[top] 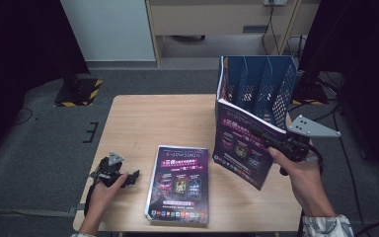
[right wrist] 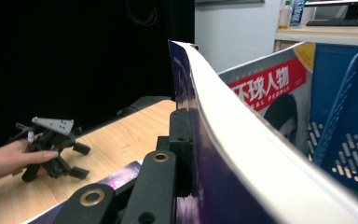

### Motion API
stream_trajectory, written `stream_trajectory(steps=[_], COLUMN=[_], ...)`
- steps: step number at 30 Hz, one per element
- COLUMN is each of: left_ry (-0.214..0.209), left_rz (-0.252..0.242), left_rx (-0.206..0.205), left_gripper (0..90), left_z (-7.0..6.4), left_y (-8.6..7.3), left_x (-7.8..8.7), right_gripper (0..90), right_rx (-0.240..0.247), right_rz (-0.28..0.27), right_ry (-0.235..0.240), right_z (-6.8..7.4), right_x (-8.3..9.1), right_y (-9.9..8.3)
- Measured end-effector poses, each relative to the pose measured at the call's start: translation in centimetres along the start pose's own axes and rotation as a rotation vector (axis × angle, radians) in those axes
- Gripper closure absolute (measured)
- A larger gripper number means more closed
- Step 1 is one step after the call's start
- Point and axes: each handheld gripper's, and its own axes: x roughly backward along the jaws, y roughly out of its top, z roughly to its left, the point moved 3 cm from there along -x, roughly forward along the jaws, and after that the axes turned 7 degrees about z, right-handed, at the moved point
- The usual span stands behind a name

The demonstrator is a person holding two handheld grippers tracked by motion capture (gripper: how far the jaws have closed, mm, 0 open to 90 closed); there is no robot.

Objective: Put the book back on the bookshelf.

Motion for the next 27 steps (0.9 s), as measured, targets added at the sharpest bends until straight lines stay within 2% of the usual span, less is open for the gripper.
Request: stream_trajectory(steps=[13,20,27], left_ry=[0.000,0.002,0.002], left_rz=[0.000,0.000,-0.004], left_rx=[0.000,0.001,0.005], left_gripper=[2.7,2.6,2.6], left_z=[0.0,0.0,-0.1], left_y=[0.0,0.0,0.0], left_x=[0.0,0.0,0.0], right_gripper=[82.4,82.4,82.4], right_rx=[-0.036,-0.053,-0.056], right_rz=[-0.015,-0.002,0.017], right_ry=[-0.030,-0.071,-0.110], right_z=[-1.2,-2.2,-2.5], right_x=[1.6,1.0,0.6], right_y=[3.4,4.6,5.8])
